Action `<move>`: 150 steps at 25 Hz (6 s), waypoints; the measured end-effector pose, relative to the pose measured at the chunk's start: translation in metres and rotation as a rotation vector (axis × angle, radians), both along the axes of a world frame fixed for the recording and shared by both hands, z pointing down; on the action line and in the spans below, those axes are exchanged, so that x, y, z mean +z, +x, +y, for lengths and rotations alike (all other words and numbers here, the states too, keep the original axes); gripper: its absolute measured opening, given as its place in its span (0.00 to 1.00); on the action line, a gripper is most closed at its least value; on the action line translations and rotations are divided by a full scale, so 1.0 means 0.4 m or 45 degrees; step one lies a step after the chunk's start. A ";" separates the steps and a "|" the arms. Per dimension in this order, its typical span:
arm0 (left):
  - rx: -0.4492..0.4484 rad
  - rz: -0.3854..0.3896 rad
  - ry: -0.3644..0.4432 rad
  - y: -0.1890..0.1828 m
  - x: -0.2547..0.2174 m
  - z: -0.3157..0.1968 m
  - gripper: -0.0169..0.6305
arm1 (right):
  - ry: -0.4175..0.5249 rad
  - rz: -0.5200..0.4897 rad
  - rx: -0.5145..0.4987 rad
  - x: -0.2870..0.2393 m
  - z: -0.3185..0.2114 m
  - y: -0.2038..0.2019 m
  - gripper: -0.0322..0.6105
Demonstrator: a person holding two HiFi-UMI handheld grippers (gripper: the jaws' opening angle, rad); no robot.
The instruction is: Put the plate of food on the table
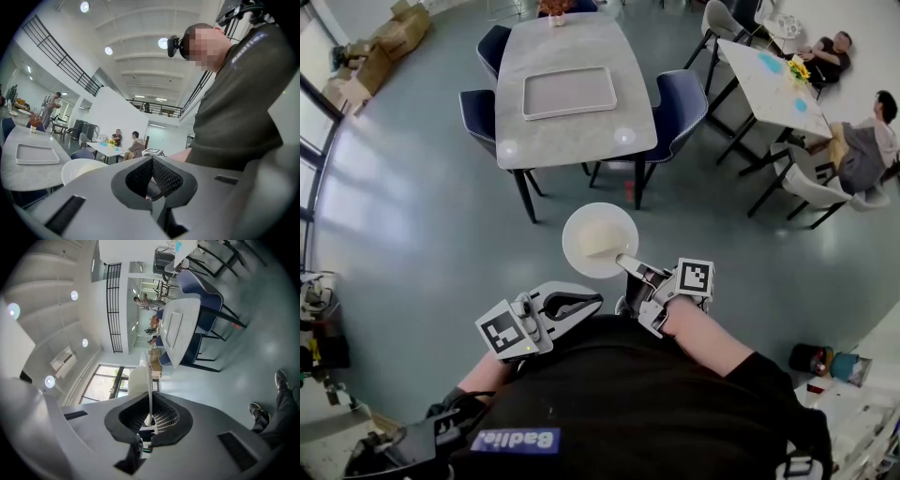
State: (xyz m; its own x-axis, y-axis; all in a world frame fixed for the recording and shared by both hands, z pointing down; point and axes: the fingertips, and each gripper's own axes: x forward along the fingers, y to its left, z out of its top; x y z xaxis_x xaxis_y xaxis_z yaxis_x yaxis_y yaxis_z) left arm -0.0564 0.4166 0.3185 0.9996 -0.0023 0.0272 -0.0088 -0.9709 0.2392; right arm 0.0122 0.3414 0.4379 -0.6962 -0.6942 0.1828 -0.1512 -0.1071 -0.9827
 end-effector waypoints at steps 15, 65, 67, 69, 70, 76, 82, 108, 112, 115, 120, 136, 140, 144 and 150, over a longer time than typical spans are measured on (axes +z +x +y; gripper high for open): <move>-0.022 -0.018 -0.021 0.022 0.006 0.003 0.04 | -0.024 -0.020 0.010 0.008 -0.005 0.025 0.08; -0.168 -0.052 -0.057 0.243 0.066 -0.091 0.04 | -0.019 -0.039 -0.124 0.037 -0.146 0.205 0.08; -0.166 -0.044 -0.059 0.236 0.067 -0.112 0.04 | -0.021 -0.039 -0.119 0.038 -0.163 0.198 0.08; -0.159 -0.043 -0.060 0.227 0.066 -0.139 0.04 | -0.022 -0.034 -0.113 0.036 -0.187 0.191 0.08; -0.155 -0.042 -0.058 0.222 0.065 -0.154 0.04 | -0.023 -0.033 -0.108 0.034 -0.201 0.187 0.08; -0.140 -0.041 -0.053 0.173 0.059 -0.245 0.04 | -0.041 -0.025 -0.066 0.031 -0.280 0.153 0.08; -0.117 -0.047 -0.068 0.133 0.074 -0.345 0.04 | -0.063 -0.027 -0.037 0.043 -0.364 0.119 0.08; 0.005 0.002 -0.059 -0.094 0.054 -0.682 0.04 | -0.064 0.022 0.148 0.019 -0.668 -0.067 0.08; 0.004 -0.008 -0.062 -0.090 0.055 -0.691 0.04 | -0.064 0.020 0.153 0.019 -0.682 -0.060 0.08; -0.007 -0.015 -0.058 -0.087 0.058 -0.697 0.04 | -0.065 0.013 0.149 0.021 -0.693 -0.057 0.08; -0.033 -0.037 -0.042 -0.042 0.058 -0.744 0.04 | -0.066 -0.003 0.128 0.033 -0.751 -0.012 0.08; -0.202 -0.082 -0.050 0.076 0.055 -0.865 0.04 | -0.081 -0.005 0.018 0.068 -0.901 0.101 0.08; -0.224 -0.087 -0.046 0.107 0.052 -0.892 0.04 | -0.081 -0.007 -0.009 0.067 -0.932 0.123 0.08; -0.250 -0.097 -0.047 0.158 0.058 -0.931 0.04 | -0.079 -0.013 -0.039 0.075 -0.974 0.164 0.08; -0.288 -0.113 -0.051 0.207 0.068 -0.975 0.04 | -0.093 -0.019 -0.085 0.086 -1.034 0.198 0.08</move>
State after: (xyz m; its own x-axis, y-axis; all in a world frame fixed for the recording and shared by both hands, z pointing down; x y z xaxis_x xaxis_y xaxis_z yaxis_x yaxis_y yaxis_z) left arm 0.0262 0.0264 0.3456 0.9674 -0.2233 0.1196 -0.2479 -0.9315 0.2663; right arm 0.0912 -0.0724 0.4723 -0.7436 -0.6313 0.2201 -0.1456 -0.1683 -0.9749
